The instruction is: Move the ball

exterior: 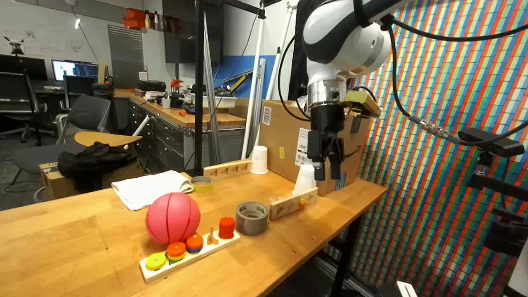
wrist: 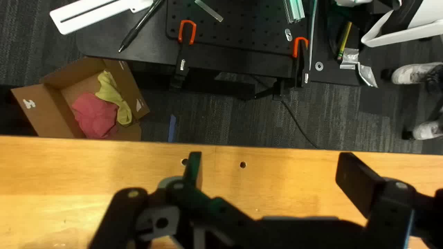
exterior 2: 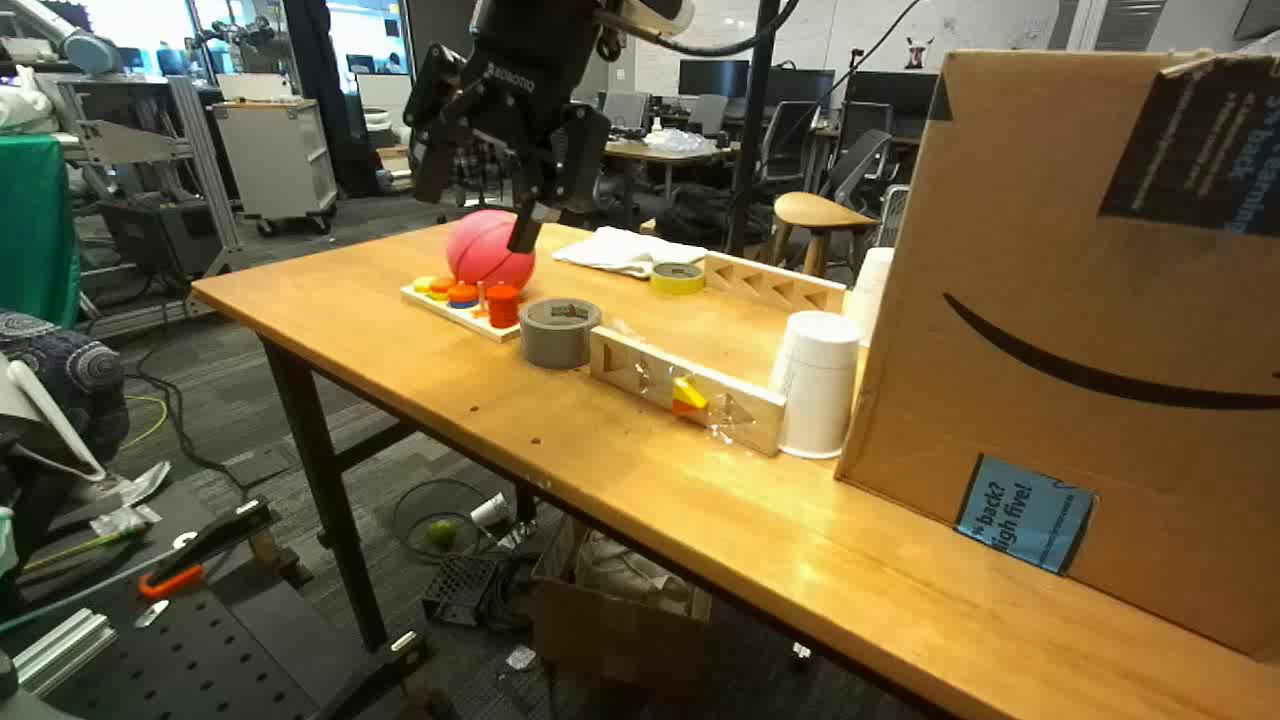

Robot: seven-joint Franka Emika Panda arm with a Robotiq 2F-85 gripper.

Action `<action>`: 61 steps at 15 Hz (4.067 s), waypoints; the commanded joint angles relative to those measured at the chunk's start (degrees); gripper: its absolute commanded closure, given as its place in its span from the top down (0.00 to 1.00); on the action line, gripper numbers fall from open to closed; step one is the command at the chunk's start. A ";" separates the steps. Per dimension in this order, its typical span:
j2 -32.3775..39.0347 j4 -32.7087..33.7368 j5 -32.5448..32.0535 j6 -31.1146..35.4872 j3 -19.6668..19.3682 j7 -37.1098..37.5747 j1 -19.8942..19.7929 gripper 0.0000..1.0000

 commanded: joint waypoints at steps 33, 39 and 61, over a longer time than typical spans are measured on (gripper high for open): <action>-0.75 -4.21 19.69 23.02 9.56 -3.25 5.94 1.00; -1.60 -6.73 21.17 34.12 15.99 -4.13 11.43 1.00; 16.66 6.24 19.57 47.09 25.13 -11.80 22.22 1.00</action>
